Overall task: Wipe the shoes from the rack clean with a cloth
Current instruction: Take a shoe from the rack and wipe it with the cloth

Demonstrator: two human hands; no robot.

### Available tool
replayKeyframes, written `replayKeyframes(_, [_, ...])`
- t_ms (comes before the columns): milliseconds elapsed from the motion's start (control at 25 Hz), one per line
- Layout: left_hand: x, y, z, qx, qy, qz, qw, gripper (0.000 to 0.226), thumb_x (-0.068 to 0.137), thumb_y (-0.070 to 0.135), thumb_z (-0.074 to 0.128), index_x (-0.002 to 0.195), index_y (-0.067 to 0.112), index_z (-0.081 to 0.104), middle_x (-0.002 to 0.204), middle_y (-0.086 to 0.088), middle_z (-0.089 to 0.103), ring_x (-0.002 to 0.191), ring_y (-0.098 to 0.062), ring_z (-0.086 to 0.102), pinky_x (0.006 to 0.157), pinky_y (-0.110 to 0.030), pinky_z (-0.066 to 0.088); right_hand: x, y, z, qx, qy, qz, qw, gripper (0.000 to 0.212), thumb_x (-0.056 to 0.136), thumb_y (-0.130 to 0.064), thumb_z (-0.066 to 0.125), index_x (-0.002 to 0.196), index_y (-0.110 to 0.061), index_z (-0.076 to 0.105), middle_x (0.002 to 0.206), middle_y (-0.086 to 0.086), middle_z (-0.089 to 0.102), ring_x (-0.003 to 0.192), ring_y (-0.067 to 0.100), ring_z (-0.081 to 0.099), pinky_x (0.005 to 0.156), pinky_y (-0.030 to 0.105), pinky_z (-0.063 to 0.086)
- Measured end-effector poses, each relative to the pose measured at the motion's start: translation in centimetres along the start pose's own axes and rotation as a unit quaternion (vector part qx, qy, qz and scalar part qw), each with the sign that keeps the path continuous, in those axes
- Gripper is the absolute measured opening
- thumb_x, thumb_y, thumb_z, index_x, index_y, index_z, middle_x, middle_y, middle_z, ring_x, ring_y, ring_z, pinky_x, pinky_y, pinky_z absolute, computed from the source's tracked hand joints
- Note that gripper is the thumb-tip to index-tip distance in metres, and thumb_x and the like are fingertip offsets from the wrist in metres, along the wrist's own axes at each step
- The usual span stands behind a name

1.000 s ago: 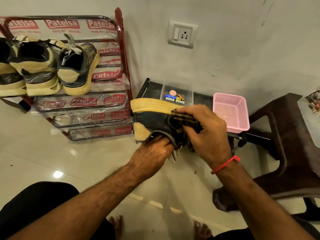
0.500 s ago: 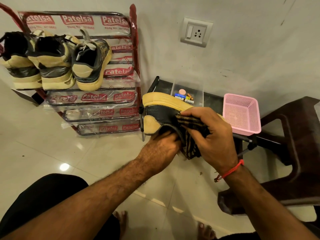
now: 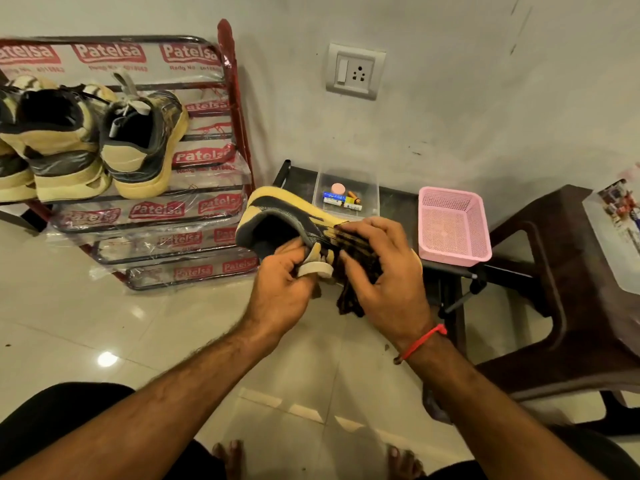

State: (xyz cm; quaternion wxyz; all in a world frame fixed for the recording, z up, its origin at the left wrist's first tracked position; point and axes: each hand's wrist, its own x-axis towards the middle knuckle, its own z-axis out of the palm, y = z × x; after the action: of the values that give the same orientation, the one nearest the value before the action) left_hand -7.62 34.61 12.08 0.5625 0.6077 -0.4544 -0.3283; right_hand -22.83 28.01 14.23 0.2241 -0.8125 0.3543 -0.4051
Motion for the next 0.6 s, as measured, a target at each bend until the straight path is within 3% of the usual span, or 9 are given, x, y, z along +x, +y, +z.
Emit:
replayKeyframes(80, [-0.2,0.8,0.2,-0.139,0.011,-0.099,0.985,0.023,0.093,0.001,0.059,0.093,0.016,0.077,0.094,-0.004,0.076,0.085,-0.025,0.07,0.061,-0.029,0.058,-0.3,-0.4,0.6,-0.003,-0.019,-0.032,0.999,0.036,0.089,-0.008,0.071,0.124,-0.009,0.064,0.126,0.007,0.052,0.118,0.014,0.053,0.105,0.017,0.041])
replayKeyframes(120, [-0.2,1.3,0.3,-0.203,0.009,-0.14,0.969,0.015,0.093,0.011,0.061,0.094,0.013,0.076,0.092,-0.007,0.075,0.082,-0.022,0.07,0.061,-0.029,0.057,-0.3,-0.3,0.7,-0.004,-0.028,-0.048,0.998,0.035,0.09,-0.011,0.07,0.124,-0.008,0.065,0.127,0.008,0.051,0.119,0.017,0.053,0.106,0.025,0.044])
replayKeyframes(240, [-0.1,1.8,0.5,-0.3,-0.018,-0.224,0.927,0.038,0.097,0.04,0.059,0.115,0.009,0.069,0.109,-0.014,0.075,0.091,-0.023,0.071,0.075,-0.038,0.054,-0.6,0.0,1.0,-0.027,-0.048,-0.086,0.995,0.031,0.095,-0.022,0.065,0.122,-0.008,0.067,0.128,0.012,0.052,0.122,0.024,0.052,0.102,0.041,0.047])
replayKeyframes(400, [0.4,1.3,0.6,-0.257,0.038,-0.204,0.944,0.009,0.099,0.023,0.061,0.096,0.015,0.062,0.095,-0.004,0.075,0.086,-0.014,0.07,0.076,-0.032,0.056,-0.8,0.5,1.3,-0.064,-0.072,-0.102,0.99,0.03,0.098,-0.019,0.057,0.125,-0.01,0.066,0.131,0.014,0.052,0.122,0.027,0.051,0.105,0.04,0.047])
replayKeyframes(600, [0.4,1.6,0.3,-0.169,0.074,-0.13,0.974,0.014,0.1,0.015,0.063,0.104,0.003,0.056,0.092,-0.01,0.07,0.082,-0.017,0.07,0.068,-0.028,0.058,1.5,3.0,-1.1,-0.131,-0.007,-0.016,0.991,0.031,0.092,-0.004,0.064,0.123,-0.005,0.064,0.123,0.015,0.057,0.112,0.029,0.058,0.098,0.037,0.051])
